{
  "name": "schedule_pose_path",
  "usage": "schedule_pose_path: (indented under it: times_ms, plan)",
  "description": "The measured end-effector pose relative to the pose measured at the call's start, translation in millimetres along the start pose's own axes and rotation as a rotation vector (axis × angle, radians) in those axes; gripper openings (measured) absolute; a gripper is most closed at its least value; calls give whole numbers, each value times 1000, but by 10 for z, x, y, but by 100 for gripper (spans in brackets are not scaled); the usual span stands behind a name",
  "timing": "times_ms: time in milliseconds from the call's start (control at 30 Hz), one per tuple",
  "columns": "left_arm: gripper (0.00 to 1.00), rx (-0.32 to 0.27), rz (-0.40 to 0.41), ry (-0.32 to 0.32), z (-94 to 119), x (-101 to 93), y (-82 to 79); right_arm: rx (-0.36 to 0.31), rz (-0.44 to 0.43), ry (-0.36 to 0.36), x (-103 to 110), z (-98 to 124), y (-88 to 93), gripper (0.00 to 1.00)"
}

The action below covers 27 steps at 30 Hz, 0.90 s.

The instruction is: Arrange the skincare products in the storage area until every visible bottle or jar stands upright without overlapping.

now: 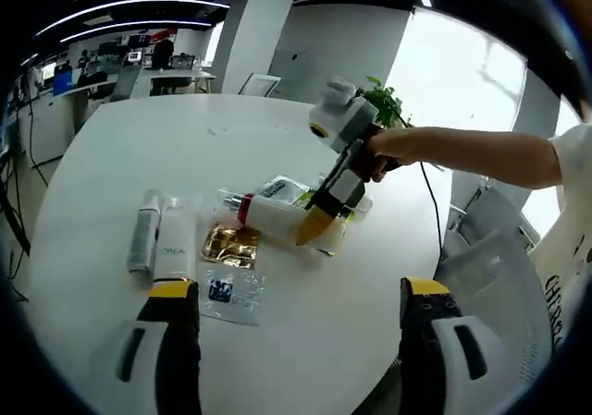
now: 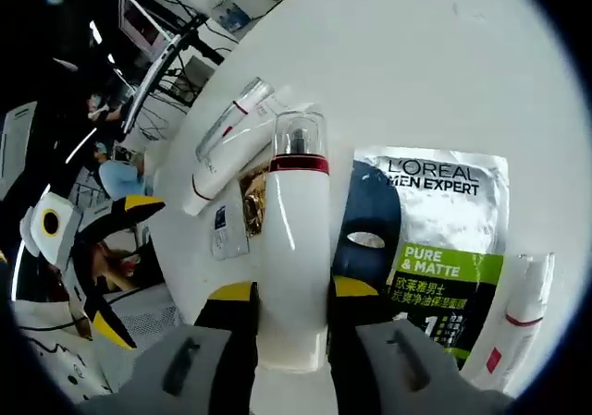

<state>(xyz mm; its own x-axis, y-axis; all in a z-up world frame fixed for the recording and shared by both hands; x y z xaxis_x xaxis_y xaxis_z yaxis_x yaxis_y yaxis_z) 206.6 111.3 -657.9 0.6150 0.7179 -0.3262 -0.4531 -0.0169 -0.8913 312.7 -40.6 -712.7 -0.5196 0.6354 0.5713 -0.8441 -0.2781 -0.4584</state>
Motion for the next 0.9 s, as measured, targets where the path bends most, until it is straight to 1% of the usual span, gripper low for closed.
schedule_pose_path:
  times_ms: [33,67,100,133,200,300,333,367,400,467,500,567,633,667,700,767,800,833,900]
  plan:
    - [84,-2,14,11,-23,-5,0,-14,-36,-20,4,20,36,28]
    - [84,1,15,22,-33,-12,3,-23,-53,-31,0,28,53,28]
    - [84,10,13,48,-43,-33,9,-36,-88,-52,-1,43,89,28]
    - [84,11,16,58,-49,-39,9,-49,-114,-73,6,48,119,28]
    - [84,9,42,84,-68,-50,1,-81,-181,-120,19,61,187,28]
    - [84,1,76,111,-94,-77,-20,-132,-264,-169,29,77,283,28]
    - [83,-1,79,127,-100,-87,-27,-152,-286,-191,36,84,316,28]
    - [83,-3,85,145,-109,-107,-38,-154,-307,-202,37,93,351,28]
    - [83,-4,87,157,-118,-123,-46,-176,-325,-221,45,99,379,28]
    - [83,-6,92,202,-144,-171,-63,-196,-342,-238,52,116,424,28]
    - [82,-4,106,214,-166,-177,-71,-215,-366,-252,63,127,446,28]
    - [84,-5,131,219,-213,-177,-75,-243,-422,-287,74,144,497,28]
    - [85,-6,151,226,-243,-186,-75,-260,-438,-303,67,157,568,28]
    - [85,-5,159,235,-255,-197,-74,-266,-438,-306,59,156,572,28]
    - [84,-5,167,248,-272,-215,-70,-278,-465,-318,55,171,596,28]
    - [83,5,185,259,-295,-230,-59,-289,-485,-333,54,193,600,28]
    - [83,8,222,253,-321,-228,-54,-308,-498,-340,50,215,604,28]
    - [83,3,241,256,-336,-226,-60,-312,-498,-343,47,235,615,28]
    - [82,-3,283,277,-362,-229,-76,-323,-491,-353,74,269,621,28]
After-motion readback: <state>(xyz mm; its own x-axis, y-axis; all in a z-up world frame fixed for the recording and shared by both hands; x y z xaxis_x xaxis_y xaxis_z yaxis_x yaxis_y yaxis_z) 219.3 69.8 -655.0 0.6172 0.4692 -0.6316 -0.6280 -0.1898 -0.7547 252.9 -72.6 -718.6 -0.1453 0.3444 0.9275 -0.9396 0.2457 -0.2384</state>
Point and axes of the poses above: the point that each gripper's makers call its tool centre point, and the gripper's own axes: z roughly backward along the fingers, x roughly to its left, y roughly out of its underside, the point moved 6 cm from there along z, roughly backward along the fingers, and after that the axes turned 14 degrees about -x, right-handed, at the moved point
